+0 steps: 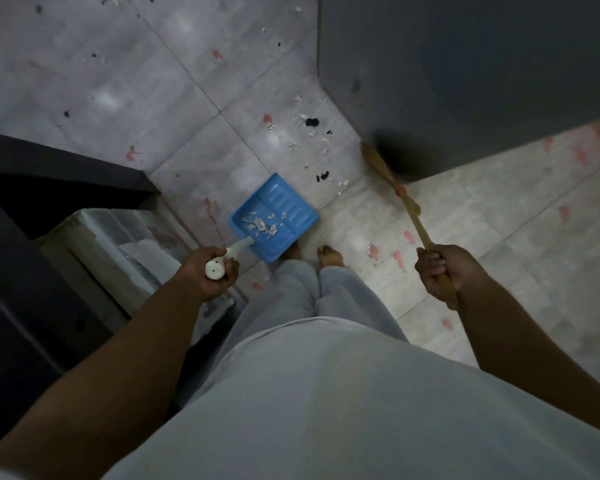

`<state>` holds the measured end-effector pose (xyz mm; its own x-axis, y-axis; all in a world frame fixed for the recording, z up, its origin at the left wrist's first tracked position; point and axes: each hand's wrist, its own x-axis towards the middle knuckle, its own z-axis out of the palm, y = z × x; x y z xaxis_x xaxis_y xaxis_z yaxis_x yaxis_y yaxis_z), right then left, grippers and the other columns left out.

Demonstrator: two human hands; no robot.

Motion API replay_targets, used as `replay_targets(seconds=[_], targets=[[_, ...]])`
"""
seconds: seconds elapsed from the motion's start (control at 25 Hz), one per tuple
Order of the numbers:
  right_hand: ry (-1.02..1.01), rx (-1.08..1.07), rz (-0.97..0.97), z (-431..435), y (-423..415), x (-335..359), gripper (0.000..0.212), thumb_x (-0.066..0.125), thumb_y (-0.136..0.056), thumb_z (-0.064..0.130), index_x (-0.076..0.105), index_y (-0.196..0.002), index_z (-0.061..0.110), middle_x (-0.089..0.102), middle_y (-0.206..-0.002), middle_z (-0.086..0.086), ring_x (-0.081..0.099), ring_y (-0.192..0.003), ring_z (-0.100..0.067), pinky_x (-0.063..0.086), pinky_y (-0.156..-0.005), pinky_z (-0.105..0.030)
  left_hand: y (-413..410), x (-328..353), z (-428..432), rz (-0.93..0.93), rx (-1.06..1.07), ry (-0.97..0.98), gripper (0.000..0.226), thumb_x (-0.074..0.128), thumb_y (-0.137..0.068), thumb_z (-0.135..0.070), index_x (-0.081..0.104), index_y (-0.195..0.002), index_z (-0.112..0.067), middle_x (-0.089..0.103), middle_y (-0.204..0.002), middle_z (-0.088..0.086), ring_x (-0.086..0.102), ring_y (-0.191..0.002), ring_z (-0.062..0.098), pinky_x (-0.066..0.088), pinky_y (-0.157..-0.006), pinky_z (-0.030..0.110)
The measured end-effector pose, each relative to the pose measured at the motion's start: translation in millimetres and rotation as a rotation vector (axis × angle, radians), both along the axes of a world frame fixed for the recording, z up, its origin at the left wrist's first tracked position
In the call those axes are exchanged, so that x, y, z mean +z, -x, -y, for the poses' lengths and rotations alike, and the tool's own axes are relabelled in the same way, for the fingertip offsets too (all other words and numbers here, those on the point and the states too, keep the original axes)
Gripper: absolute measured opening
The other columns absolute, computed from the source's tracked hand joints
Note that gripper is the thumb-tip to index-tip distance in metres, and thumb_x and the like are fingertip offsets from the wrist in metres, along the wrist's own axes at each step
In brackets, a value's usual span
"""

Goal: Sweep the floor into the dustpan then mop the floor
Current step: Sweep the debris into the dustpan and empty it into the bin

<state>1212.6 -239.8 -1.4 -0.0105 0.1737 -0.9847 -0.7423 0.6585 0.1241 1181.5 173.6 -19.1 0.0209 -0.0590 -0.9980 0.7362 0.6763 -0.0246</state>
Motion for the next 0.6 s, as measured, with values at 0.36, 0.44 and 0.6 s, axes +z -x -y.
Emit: replay_targets(seconds=[0.36, 0.44, 0.6], targets=[[-0.053, 0.036, -0.039, -27, 12, -5, 0.025, 0.041, -0.101, 0.025, 0.048, -0.084, 0.008, 0.038, -0.047, 0.006, 0.034, -0.03, -0.003, 0.026, -0.029, -0.01, -29, -29, -23, -0.033, -0.106, -0.007, 0.032, 0.036, -0.097, -0.013, 0.036, -0.126, -0.001, 0.042, -0.073, 0.007, 0.045, -0.052, 0.01, 0.044, -0.037, 0.015], [-0.056, 0.055, -0.031, -22, 13, 1, 0.026, 0.042, -0.1, 0.026, 0.049, -0.082, 0.009, 0.039, -0.047, 0.007, 0.034, -0.03, -0.004, 0.027, -0.029, -0.01, -36, -32, -28, -0.025, -0.108, 0.0, 0.03, 0.036, -0.097, -0.013, 0.036, -0.124, 0.0, 0.042, -0.073, 0.007, 0.044, -0.054, 0.009, 0.044, -0.037, 0.015], [-0.004, 0.072, -0.031, -21, -2, -4, 0.027, 0.037, -0.101, 0.024, 0.045, -0.079, 0.011, 0.038, -0.044, 0.007, 0.033, -0.029, -0.003, 0.024, -0.029, -0.01, -47, -37, -37, -0.026, -0.128, -0.005, 0.03, 0.036, -0.097, -0.013, 0.036, -0.123, 0.0, 0.043, -0.076, 0.009, 0.042, -0.06, 0.009, 0.044, -0.037, 0.016]])
